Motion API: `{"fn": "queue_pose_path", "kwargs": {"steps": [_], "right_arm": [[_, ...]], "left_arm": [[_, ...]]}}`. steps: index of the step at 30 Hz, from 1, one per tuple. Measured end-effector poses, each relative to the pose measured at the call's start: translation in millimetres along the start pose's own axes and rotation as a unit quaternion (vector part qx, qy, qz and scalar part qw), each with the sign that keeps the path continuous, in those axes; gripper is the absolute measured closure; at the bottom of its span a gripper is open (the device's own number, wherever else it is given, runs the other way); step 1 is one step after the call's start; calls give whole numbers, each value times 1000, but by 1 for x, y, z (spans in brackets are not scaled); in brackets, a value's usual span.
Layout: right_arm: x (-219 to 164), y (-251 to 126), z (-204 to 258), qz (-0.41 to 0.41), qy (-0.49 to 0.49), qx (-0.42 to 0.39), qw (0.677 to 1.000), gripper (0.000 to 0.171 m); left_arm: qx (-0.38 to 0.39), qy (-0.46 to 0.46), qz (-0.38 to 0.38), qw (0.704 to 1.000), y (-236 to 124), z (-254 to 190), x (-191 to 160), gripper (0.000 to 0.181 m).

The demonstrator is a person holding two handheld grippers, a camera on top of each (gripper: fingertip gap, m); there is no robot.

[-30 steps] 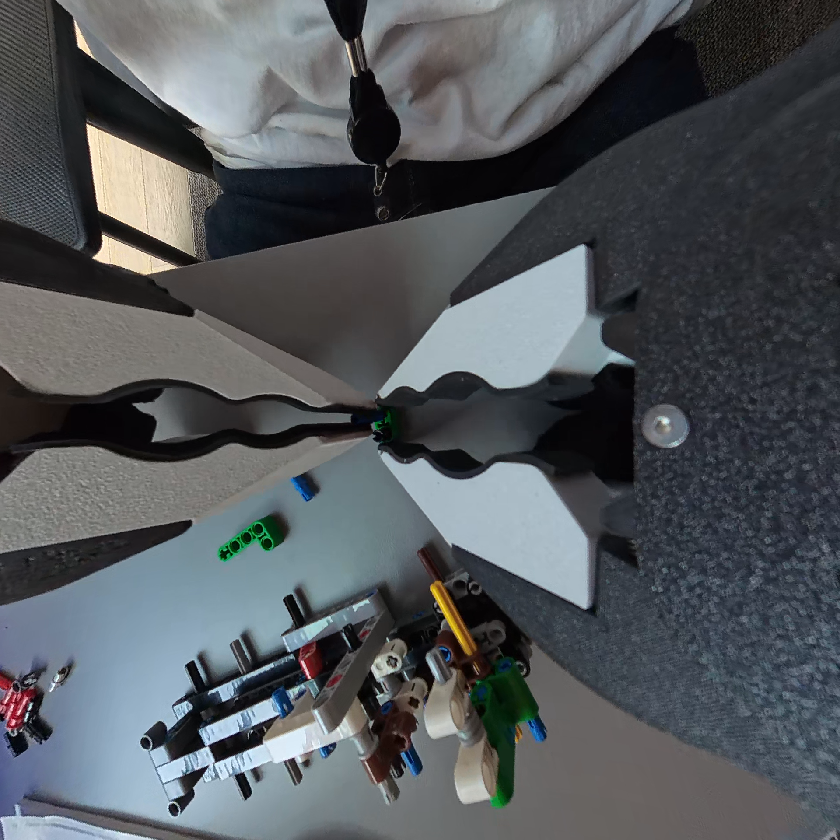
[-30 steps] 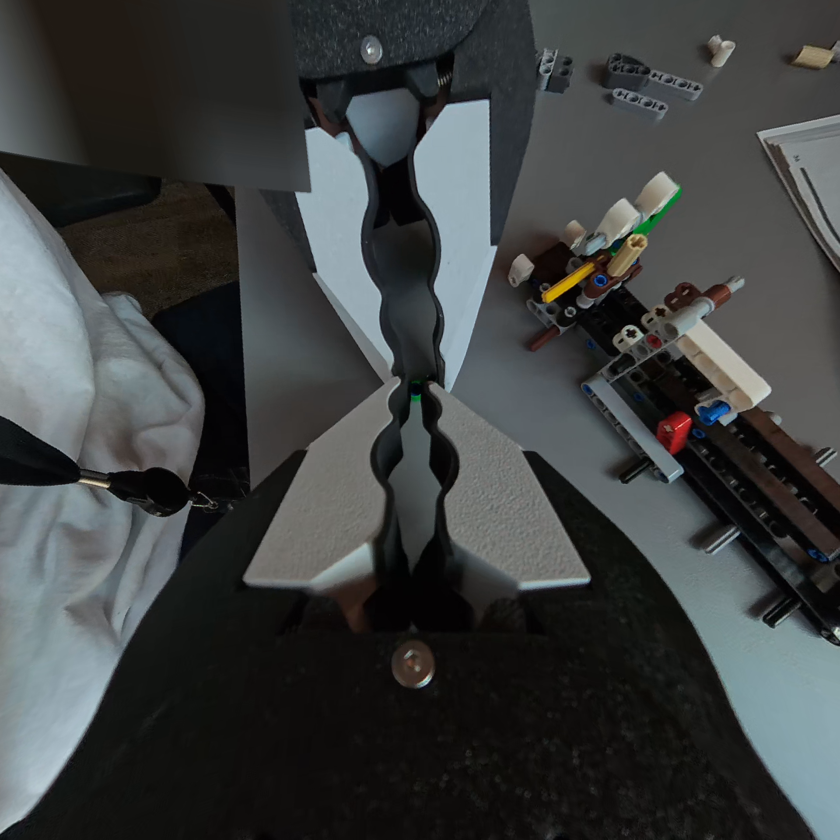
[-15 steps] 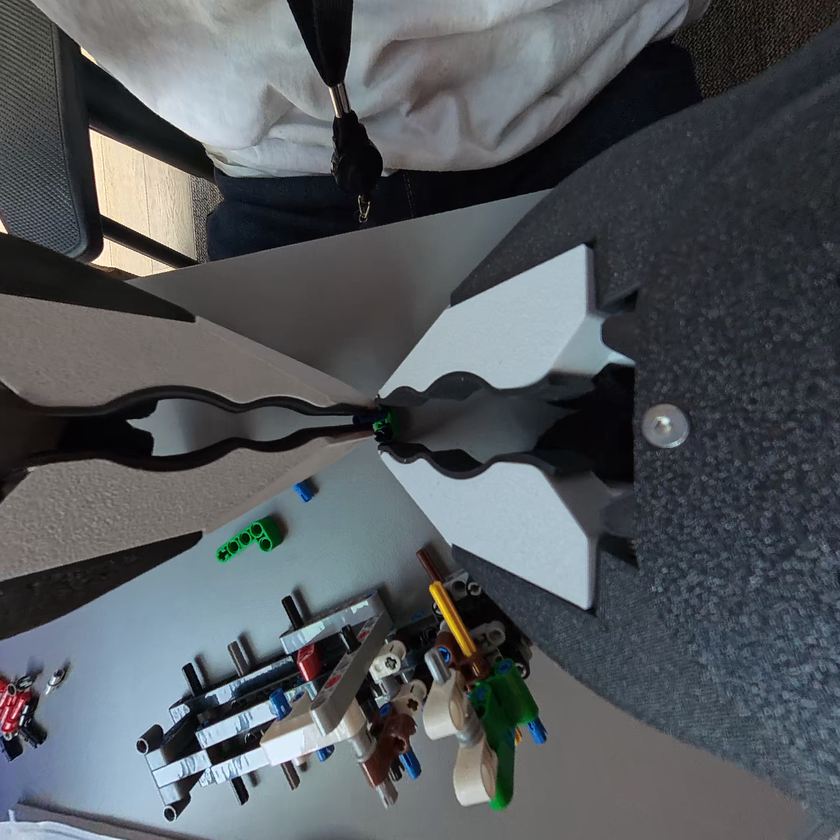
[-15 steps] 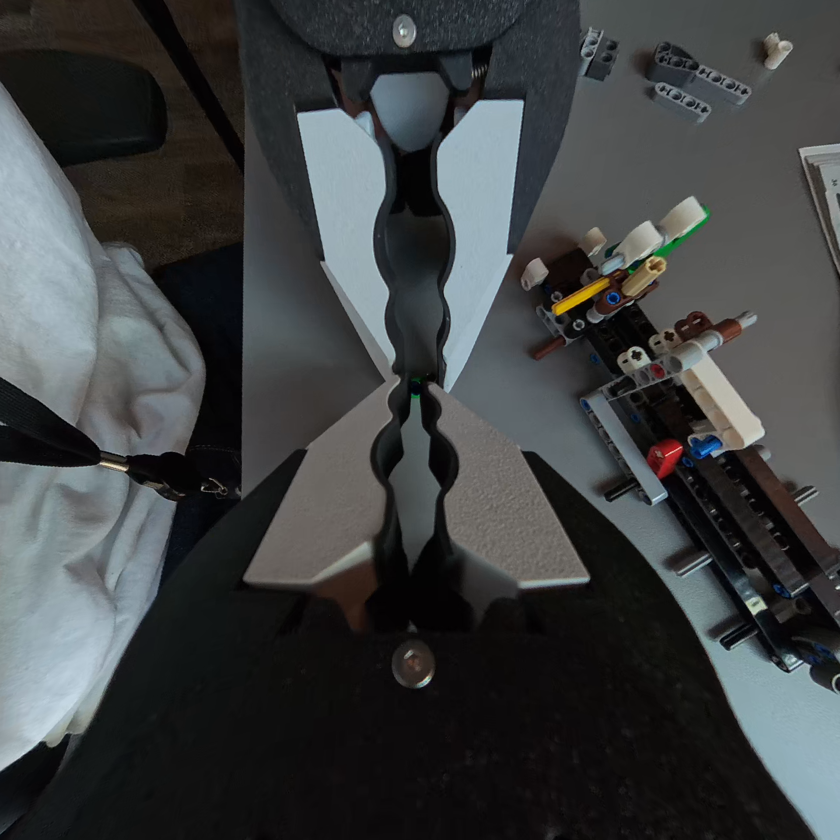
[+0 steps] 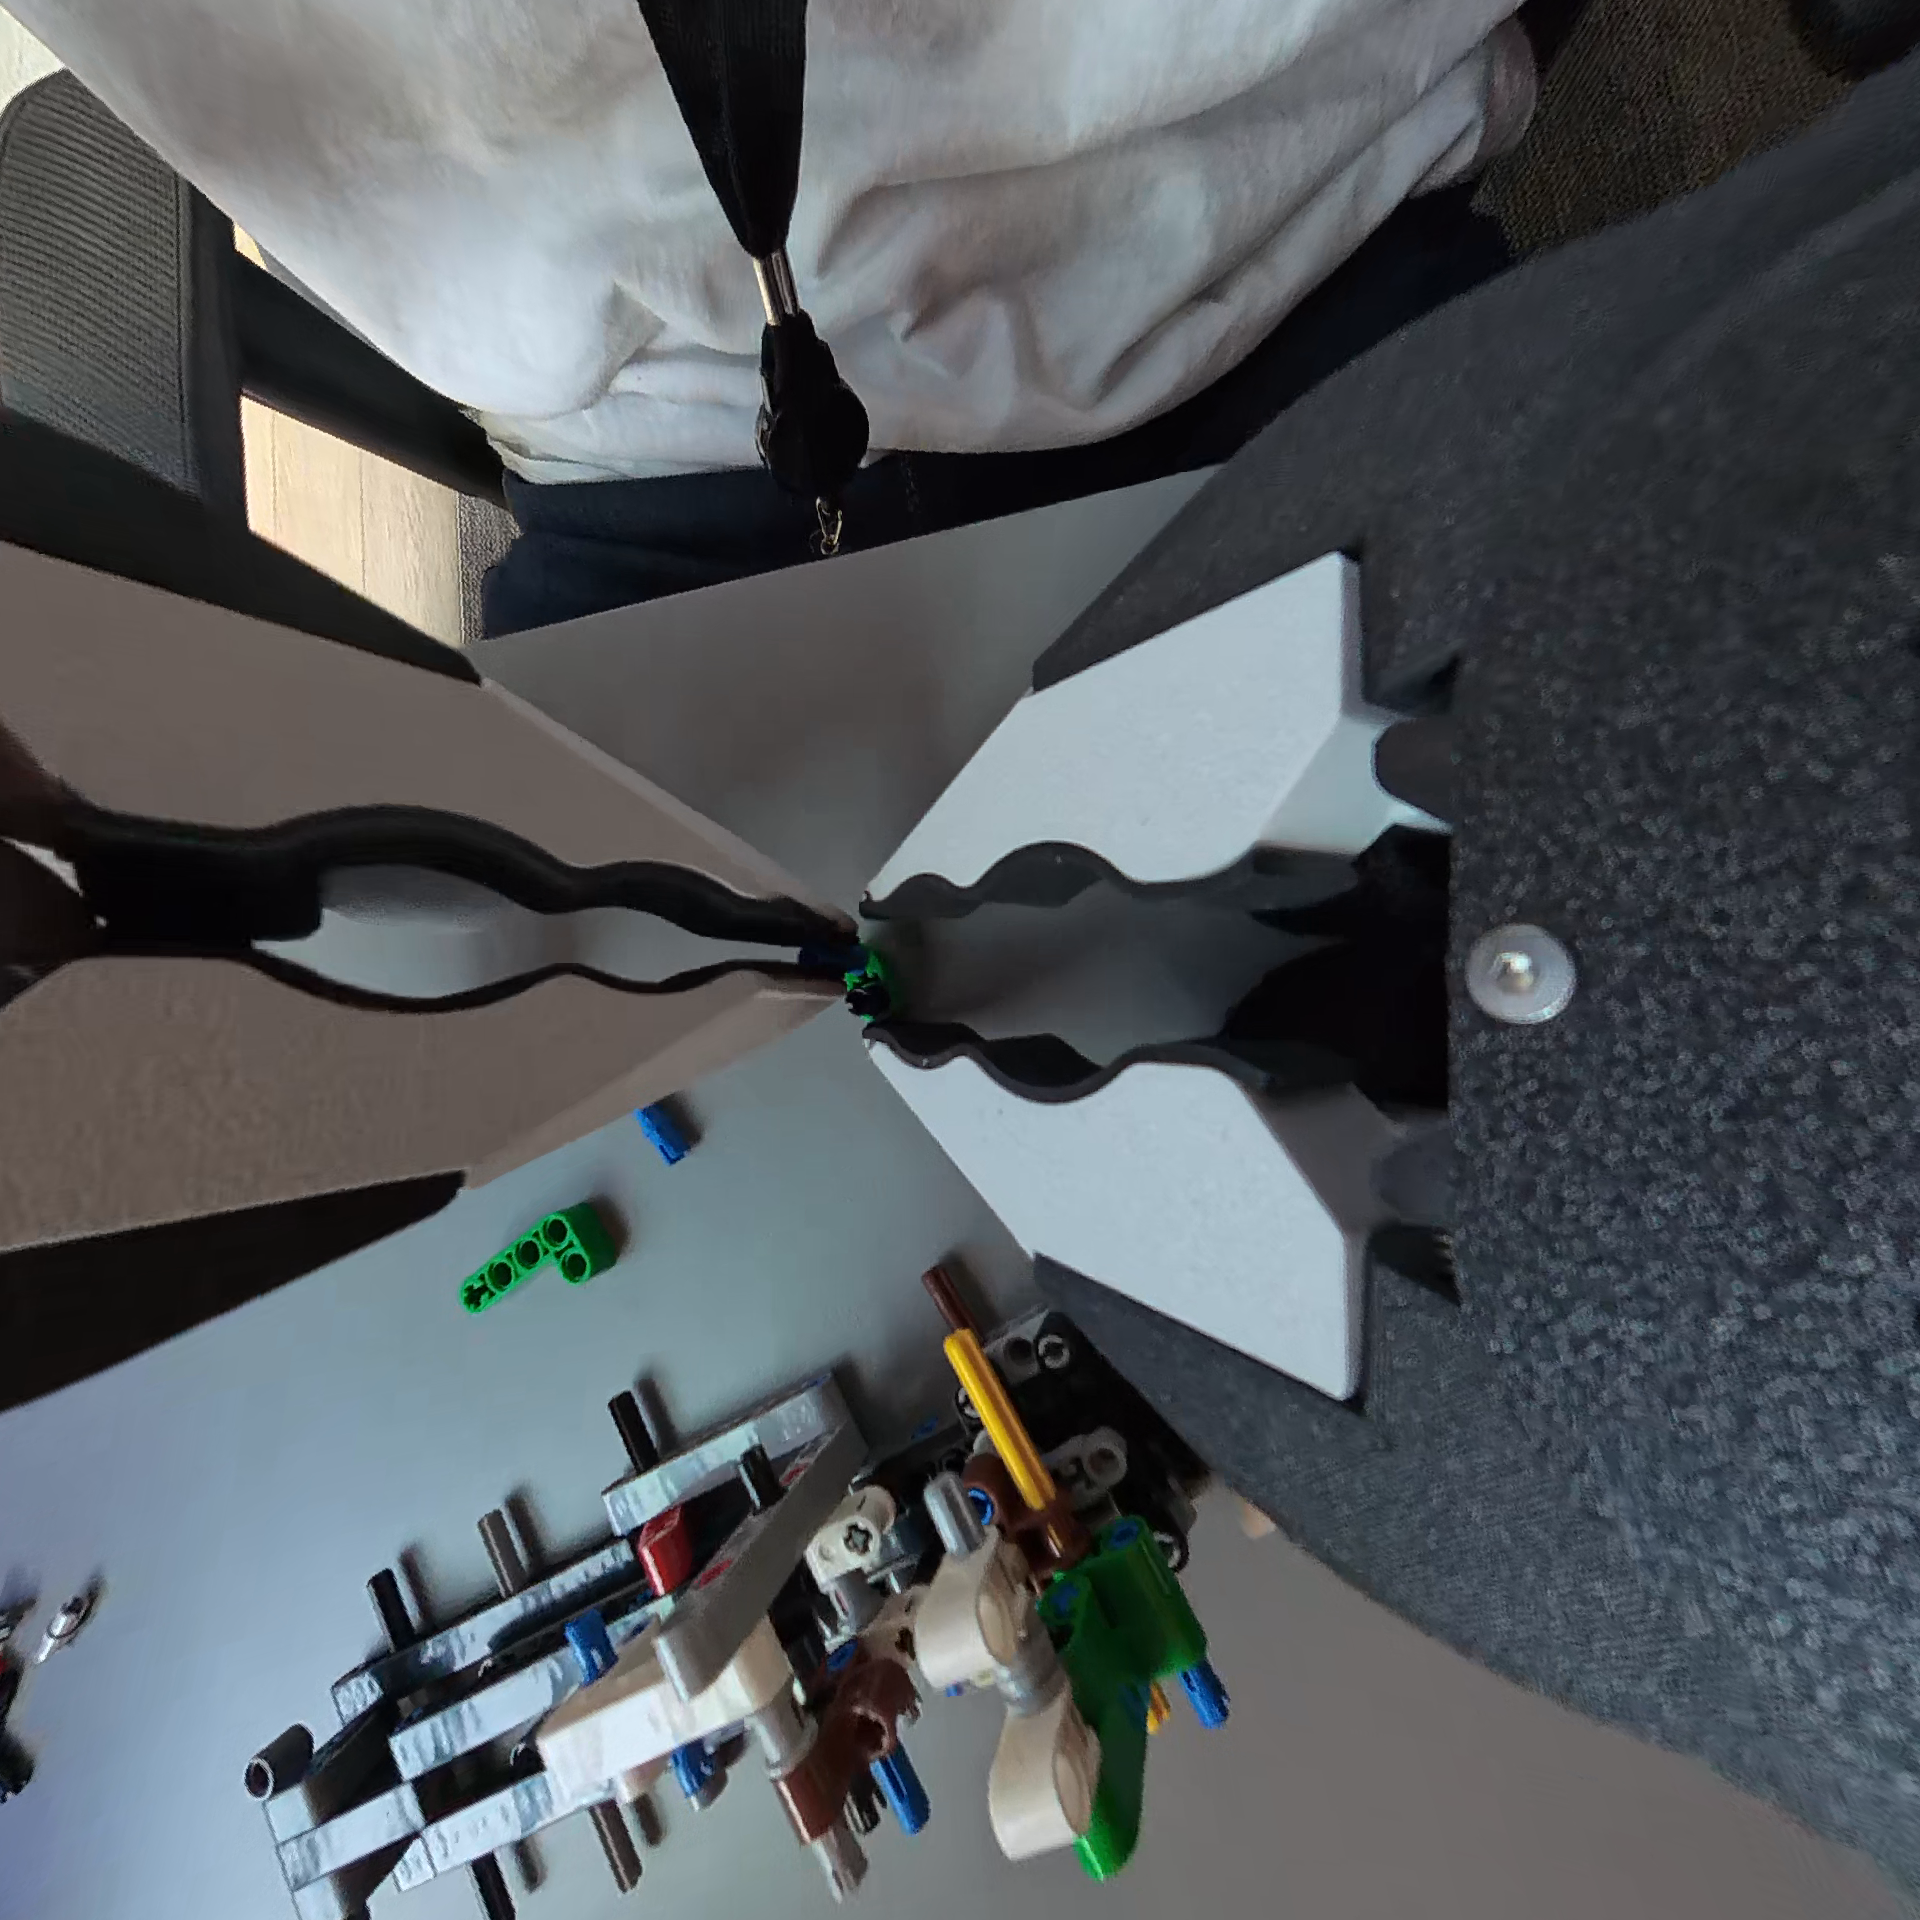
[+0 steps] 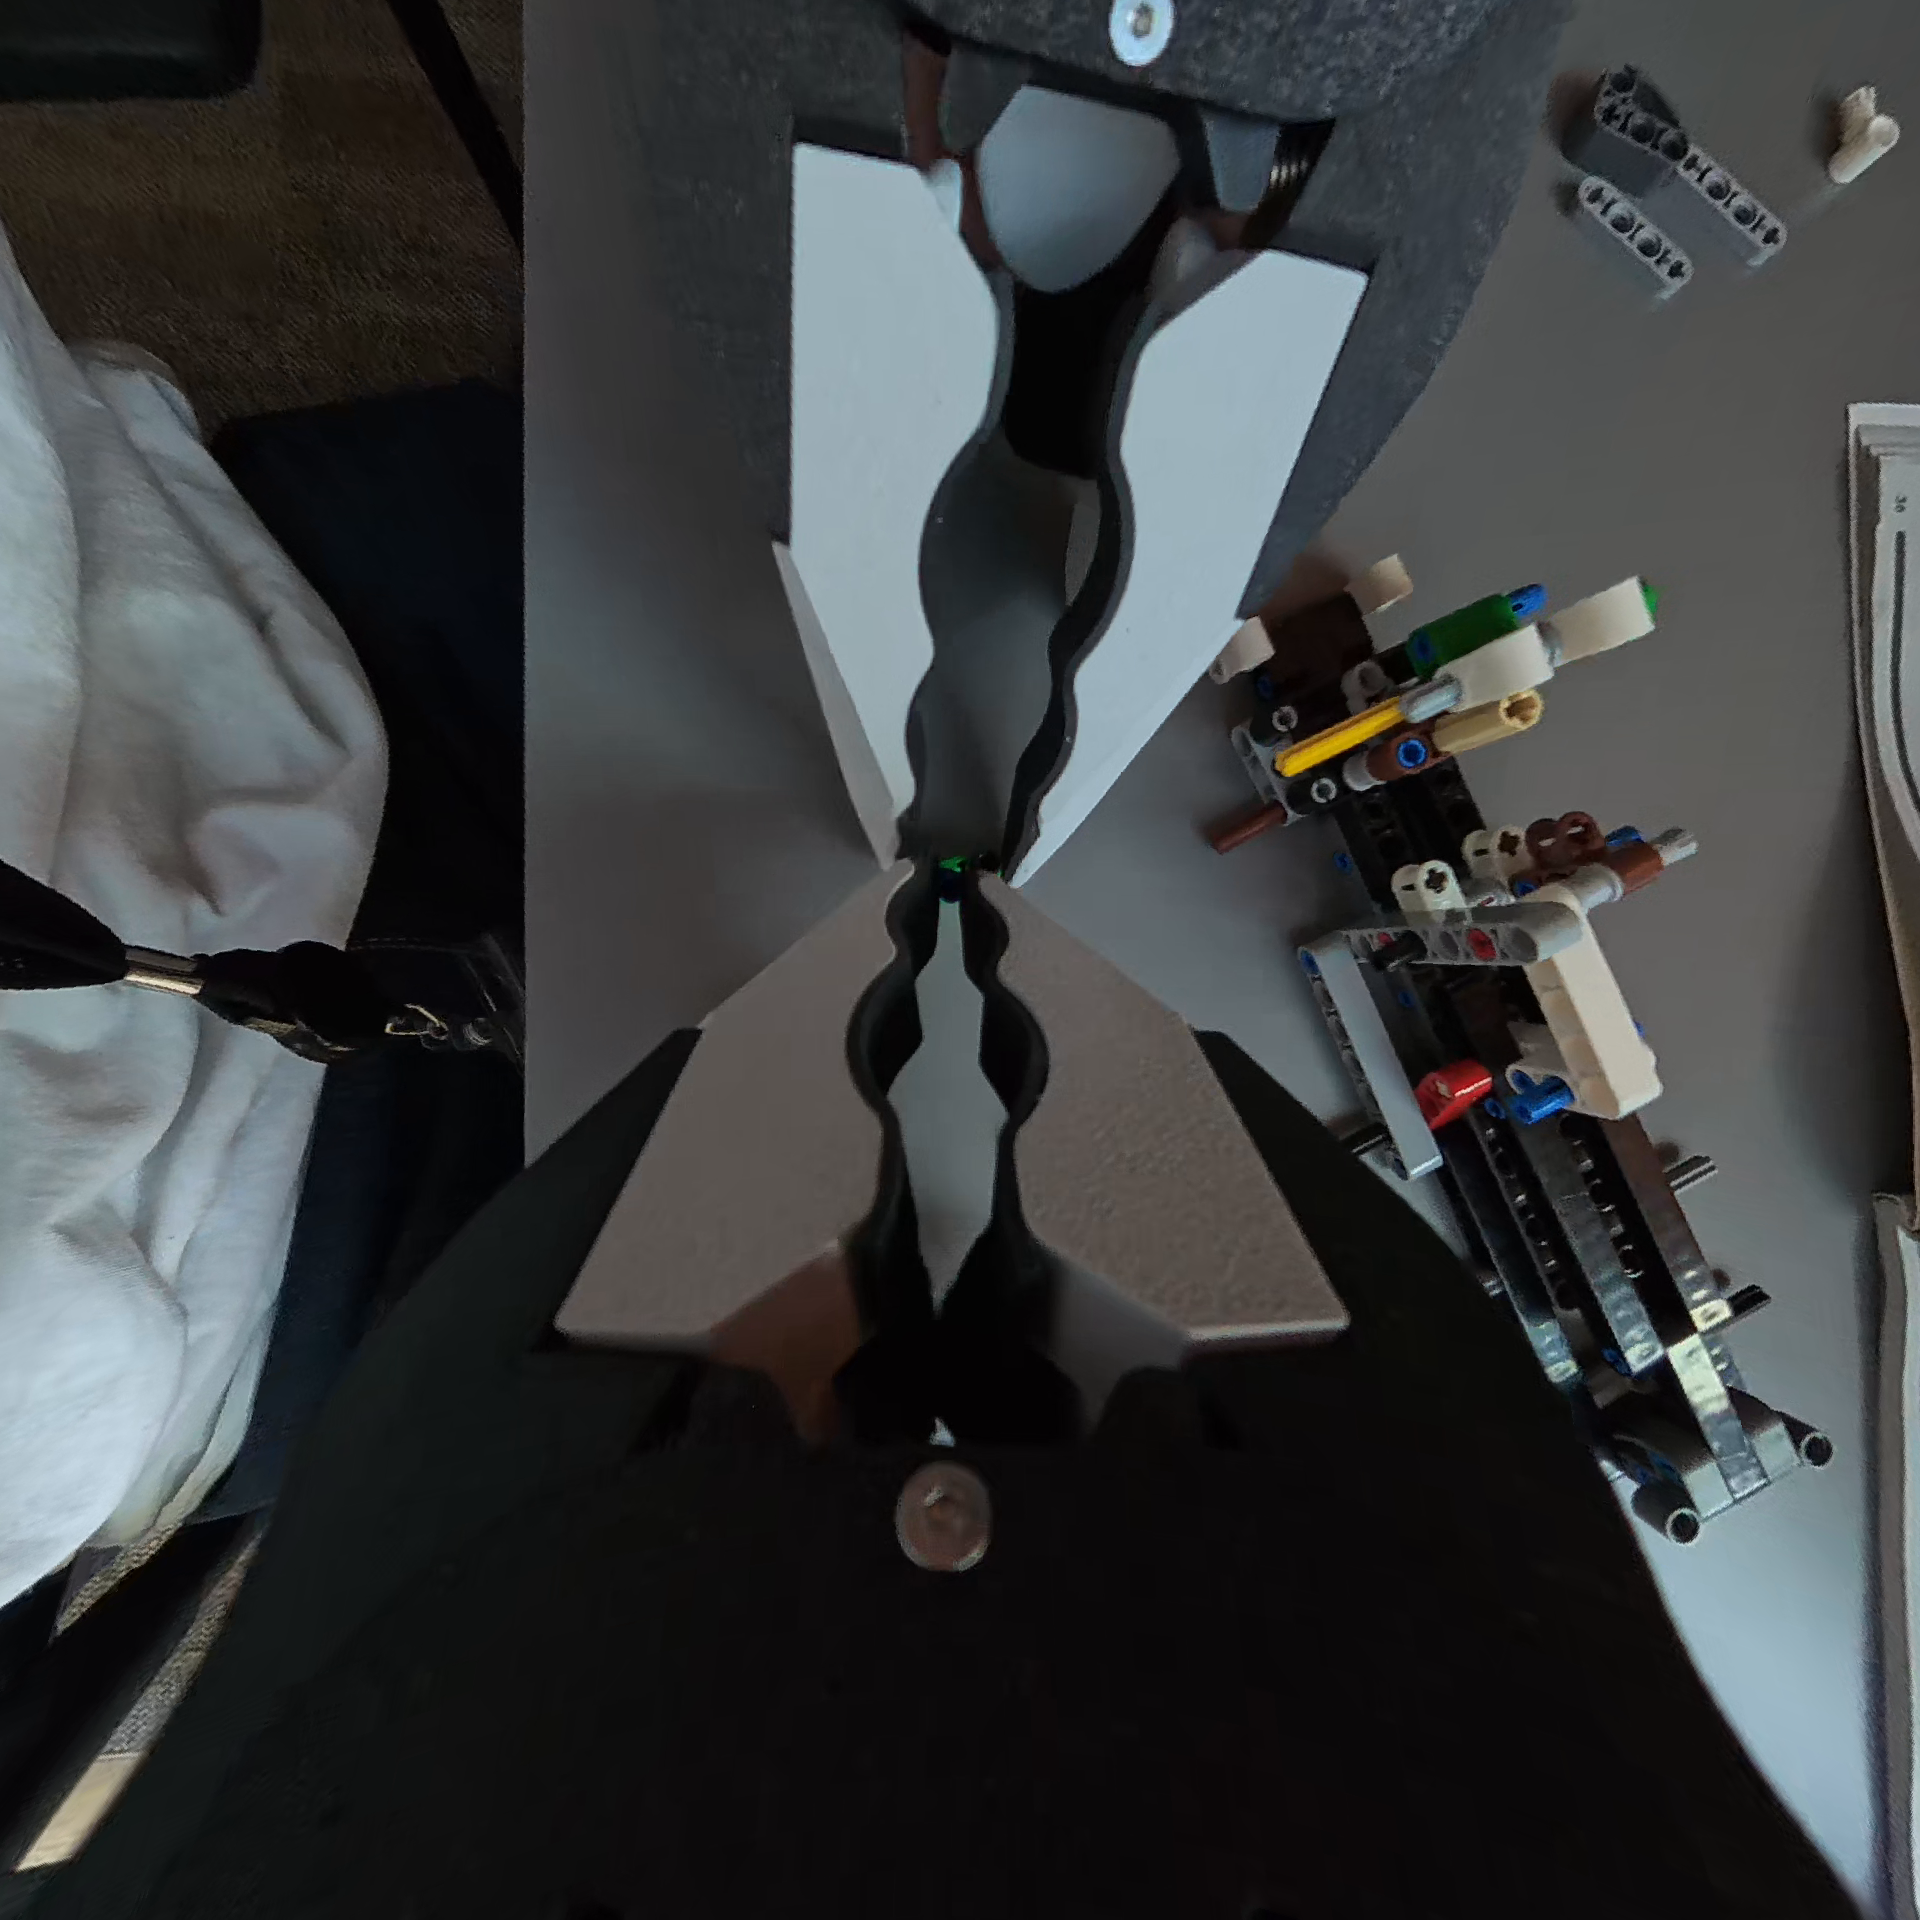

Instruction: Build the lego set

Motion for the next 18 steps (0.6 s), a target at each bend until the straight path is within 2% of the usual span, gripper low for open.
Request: {"fn": "queue_pose_path", "kwargs": {"steps": [12,18], "right_arm": [[10,2,1,52,-32,3,998,169],[11,3,-3,63,-1,16,998,168]], "left_arm": [[23,21,2,1000,0,-3,-1,168],[21,17,2,1000,0,-2,-1,168]]}}
Point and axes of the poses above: each gripper's, where its closed fingertips meet, y out along the fingers, x out of its top, z = x × y across the jaws, the point moved 10 cm from there along -y, back along the fingers, and after that the axes turned 5 degrees about -z, right-handed, at the moved point
